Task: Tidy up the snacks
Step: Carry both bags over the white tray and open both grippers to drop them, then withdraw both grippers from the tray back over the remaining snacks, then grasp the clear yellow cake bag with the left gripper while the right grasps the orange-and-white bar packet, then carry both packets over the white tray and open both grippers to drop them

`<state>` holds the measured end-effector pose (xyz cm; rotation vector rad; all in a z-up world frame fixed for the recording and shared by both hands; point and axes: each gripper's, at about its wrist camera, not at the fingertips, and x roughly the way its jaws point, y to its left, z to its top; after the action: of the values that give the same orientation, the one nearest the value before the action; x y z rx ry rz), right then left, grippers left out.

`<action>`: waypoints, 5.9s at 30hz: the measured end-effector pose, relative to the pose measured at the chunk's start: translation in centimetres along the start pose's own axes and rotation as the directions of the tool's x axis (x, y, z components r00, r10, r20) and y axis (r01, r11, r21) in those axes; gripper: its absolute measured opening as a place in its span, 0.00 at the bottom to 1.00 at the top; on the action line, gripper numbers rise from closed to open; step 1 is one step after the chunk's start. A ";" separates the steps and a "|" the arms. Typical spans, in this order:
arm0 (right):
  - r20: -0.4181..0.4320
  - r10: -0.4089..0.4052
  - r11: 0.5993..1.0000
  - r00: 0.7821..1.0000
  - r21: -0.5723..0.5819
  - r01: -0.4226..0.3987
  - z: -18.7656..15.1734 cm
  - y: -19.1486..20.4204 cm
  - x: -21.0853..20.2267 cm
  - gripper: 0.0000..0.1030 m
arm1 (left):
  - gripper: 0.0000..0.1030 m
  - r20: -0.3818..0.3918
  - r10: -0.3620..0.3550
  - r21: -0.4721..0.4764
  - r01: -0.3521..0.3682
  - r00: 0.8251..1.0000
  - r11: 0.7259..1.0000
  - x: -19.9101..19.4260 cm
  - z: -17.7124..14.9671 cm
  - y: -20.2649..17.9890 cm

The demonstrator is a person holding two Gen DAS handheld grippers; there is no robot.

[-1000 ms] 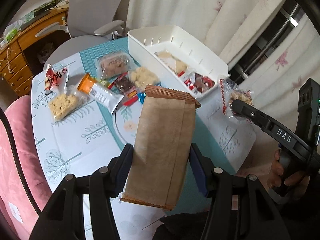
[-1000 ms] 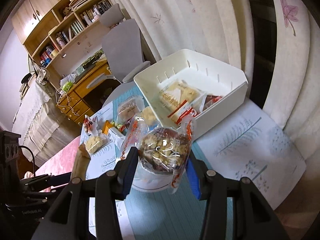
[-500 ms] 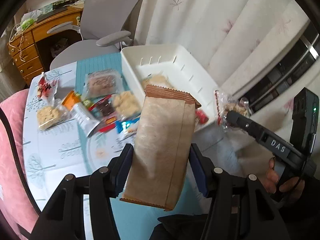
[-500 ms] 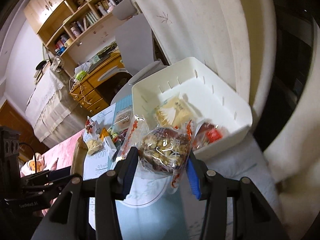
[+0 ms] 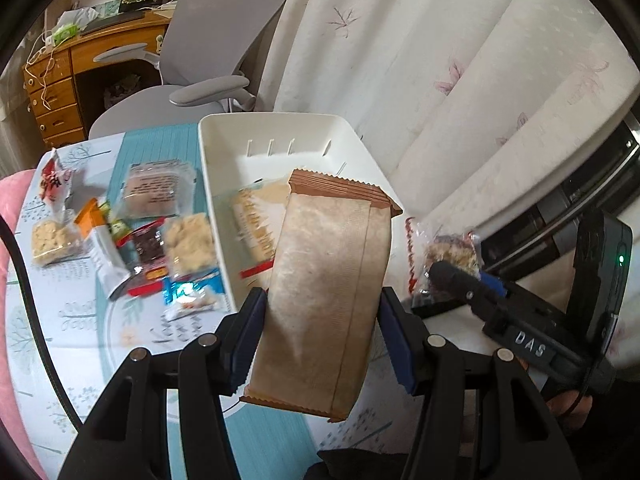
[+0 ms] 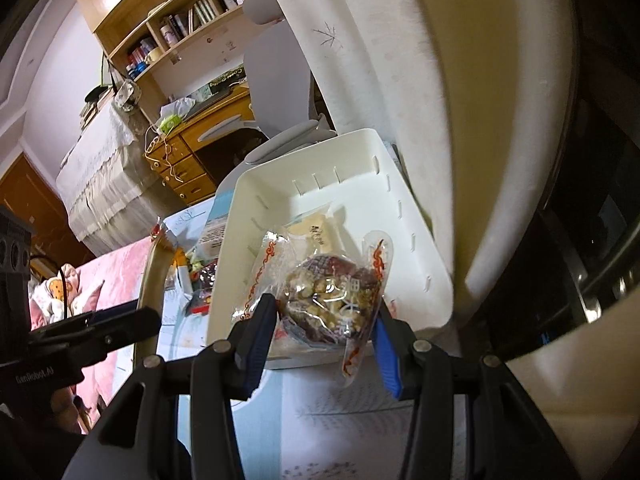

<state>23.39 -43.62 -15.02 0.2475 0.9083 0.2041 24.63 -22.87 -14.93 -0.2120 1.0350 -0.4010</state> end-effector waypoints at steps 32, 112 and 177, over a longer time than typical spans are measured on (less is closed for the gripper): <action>-0.163 0.106 0.992 0.981 0.079 -0.094 -1.7 2.2 3.2 0.62 | 0.72 -0.067 0.114 -0.254 -0.128 0.991 0.959 -3.0 -6.2 8.7; -0.111 -0.126 0.893 0.986 -0.445 0.064 -6.7 27.6 24.7 0.62 | 0.94 -0.410 0.212 -0.259 -0.336 0.887 0.905 10.5 6.3 39.5; 0.102 -0.273 0.844 0.957 -0.453 0.289 -13.0 33.2 2.5 0.16 | 0.79 -0.271 0.041 -0.197 -0.097 0.962 0.976 -11.0 -5.8 27.4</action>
<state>12.22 -9.62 -14.74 -0.3293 0.8239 0.1382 20.79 6.67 -18.85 -0.3150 1.3473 -0.2605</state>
